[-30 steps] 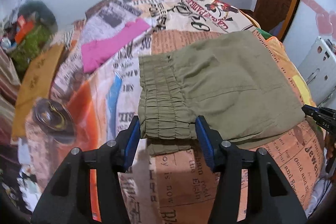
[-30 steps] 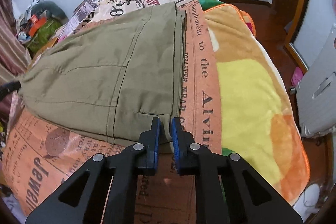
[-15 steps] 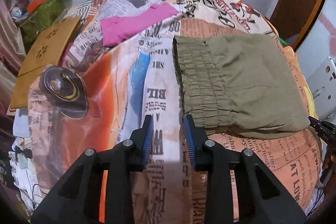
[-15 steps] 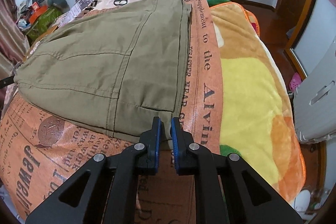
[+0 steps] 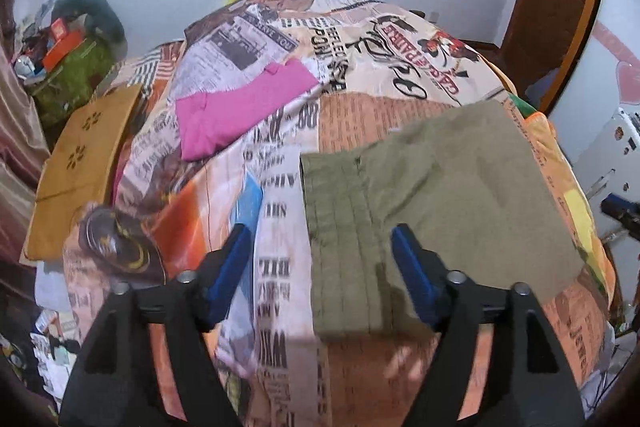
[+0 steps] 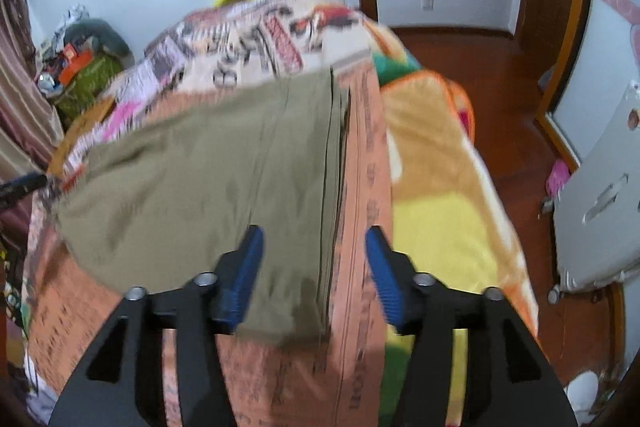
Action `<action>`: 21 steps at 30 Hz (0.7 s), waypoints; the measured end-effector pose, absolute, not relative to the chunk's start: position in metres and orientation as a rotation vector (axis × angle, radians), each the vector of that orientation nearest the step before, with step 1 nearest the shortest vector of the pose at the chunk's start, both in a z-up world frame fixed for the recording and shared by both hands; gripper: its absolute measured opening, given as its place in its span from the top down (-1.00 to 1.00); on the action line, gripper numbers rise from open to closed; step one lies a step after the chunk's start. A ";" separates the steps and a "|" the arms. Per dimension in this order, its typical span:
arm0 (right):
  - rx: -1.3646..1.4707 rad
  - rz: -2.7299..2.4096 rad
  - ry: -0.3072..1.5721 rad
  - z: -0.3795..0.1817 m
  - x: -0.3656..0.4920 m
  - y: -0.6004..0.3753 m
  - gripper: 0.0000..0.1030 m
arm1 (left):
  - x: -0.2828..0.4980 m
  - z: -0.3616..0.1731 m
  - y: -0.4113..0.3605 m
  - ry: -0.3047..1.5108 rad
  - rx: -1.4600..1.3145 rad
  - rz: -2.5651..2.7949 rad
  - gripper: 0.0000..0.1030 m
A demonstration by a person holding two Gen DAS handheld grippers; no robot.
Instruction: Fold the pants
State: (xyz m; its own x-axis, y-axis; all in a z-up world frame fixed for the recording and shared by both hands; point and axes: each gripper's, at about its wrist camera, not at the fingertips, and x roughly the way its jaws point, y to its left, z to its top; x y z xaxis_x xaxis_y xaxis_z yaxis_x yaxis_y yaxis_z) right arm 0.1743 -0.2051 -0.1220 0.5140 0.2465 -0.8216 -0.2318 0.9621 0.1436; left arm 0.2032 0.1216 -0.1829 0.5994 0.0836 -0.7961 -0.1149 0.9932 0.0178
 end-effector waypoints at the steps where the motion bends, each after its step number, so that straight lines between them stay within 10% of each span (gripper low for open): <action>1: 0.017 0.284 0.975 -0.118 0.181 -0.204 -0.17 | 0.208 -0.182 0.122 0.918 -0.031 0.120 -0.53; 21: -0.087 0.354 0.949 -0.143 0.308 -0.164 -0.20 | 0.312 -0.221 0.146 1.036 -0.086 0.098 -0.62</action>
State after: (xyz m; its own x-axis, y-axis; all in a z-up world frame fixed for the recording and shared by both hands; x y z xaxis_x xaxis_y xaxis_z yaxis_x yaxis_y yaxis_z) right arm 0.3079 -0.1640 -0.1433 0.5297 0.2584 -0.8078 -0.3344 0.9389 0.0811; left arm 0.3122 0.1461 -0.2211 0.5057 0.0400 -0.8618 -0.1216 0.9923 -0.0253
